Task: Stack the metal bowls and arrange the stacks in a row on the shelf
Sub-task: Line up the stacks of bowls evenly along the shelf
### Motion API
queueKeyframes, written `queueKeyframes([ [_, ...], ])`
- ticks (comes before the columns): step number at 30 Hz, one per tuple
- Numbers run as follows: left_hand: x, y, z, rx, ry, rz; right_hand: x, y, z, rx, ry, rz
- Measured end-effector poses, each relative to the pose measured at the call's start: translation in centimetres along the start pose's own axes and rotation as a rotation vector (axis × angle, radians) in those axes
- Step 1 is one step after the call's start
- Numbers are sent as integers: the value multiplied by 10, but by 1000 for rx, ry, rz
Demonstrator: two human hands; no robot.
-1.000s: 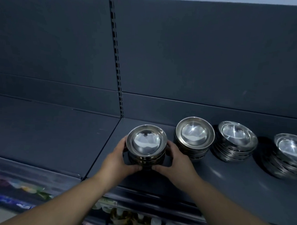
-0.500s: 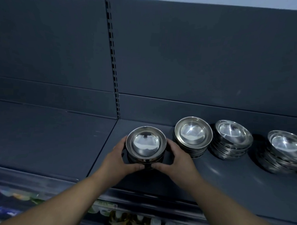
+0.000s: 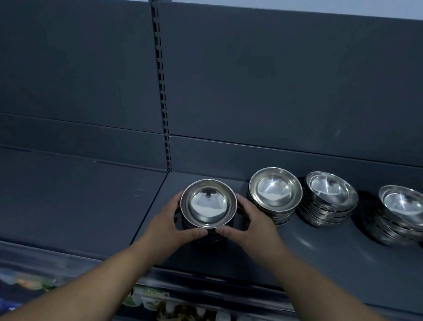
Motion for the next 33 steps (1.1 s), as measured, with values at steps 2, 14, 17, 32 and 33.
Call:
queueKeyframes([
  [2, 0, 1, -1, 32, 8, 2, 1, 2, 1, -2, -7, 10],
  [14, 0, 3, -2, 52, 8, -22, -3, 2, -1, 9, 26, 10],
  [17, 2, 2, -3, 58, 6, -18, -3, 1, -2, -3, 30, 6],
  [32, 8, 6, -9, 94, -28, -6, -13, 24, 3, -13, -25, 129],
  [33, 8, 6, -8, 84, -32, -8, -13, 23, 3, -10, -23, 116],
])
Point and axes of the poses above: each hand's wrist, its own x-axis towards the middle knuckle, its own z-axis out of the palm, y = z × x, the point moved 6 cm from there along x, towards the middle knuckle, and after that the axes turned 2 degrees about y, right-handed, at the moved point
